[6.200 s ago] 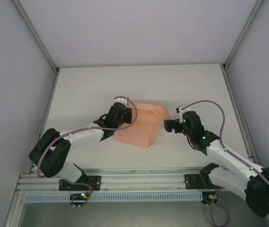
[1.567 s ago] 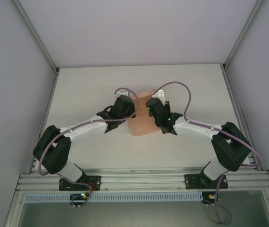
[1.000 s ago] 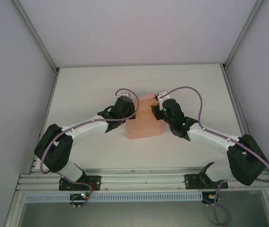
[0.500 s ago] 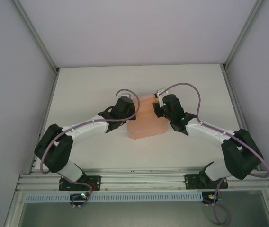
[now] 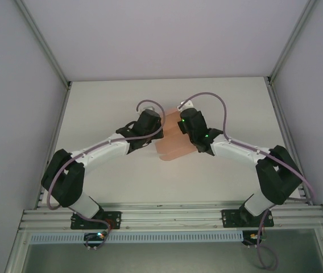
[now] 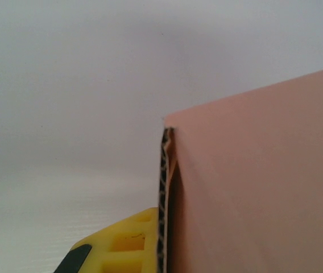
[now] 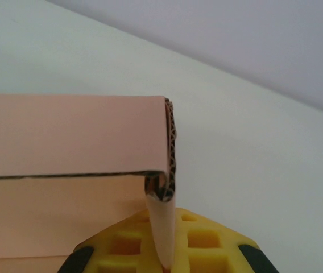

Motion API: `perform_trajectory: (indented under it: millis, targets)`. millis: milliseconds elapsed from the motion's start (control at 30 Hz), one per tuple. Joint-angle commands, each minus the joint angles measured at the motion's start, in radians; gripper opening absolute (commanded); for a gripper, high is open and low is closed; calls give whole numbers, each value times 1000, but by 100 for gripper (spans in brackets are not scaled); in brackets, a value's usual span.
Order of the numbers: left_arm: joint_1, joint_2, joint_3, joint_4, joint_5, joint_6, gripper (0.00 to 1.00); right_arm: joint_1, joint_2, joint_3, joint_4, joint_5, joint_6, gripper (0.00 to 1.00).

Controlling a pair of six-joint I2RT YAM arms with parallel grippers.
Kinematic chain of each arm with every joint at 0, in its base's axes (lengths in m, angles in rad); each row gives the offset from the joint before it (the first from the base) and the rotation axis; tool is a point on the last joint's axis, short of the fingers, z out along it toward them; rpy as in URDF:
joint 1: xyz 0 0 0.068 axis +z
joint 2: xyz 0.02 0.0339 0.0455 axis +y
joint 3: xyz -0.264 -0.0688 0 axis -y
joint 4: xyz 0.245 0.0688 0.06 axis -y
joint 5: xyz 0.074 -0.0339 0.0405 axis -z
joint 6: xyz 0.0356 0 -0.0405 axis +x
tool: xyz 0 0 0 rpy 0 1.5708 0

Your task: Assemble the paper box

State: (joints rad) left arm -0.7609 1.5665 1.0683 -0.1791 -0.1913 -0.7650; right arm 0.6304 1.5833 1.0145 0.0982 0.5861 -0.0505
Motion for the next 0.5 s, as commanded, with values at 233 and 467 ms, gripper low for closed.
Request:
perform_trajectory:
  millis: [233,467]
  targets:
    - [50,-37,14,-201,-101,-80,0,-68,150,-15,56,666,-350,0]
    - [43,16,41,-144,-47,-37,0,-64,47,-10,-157,61,112,10]
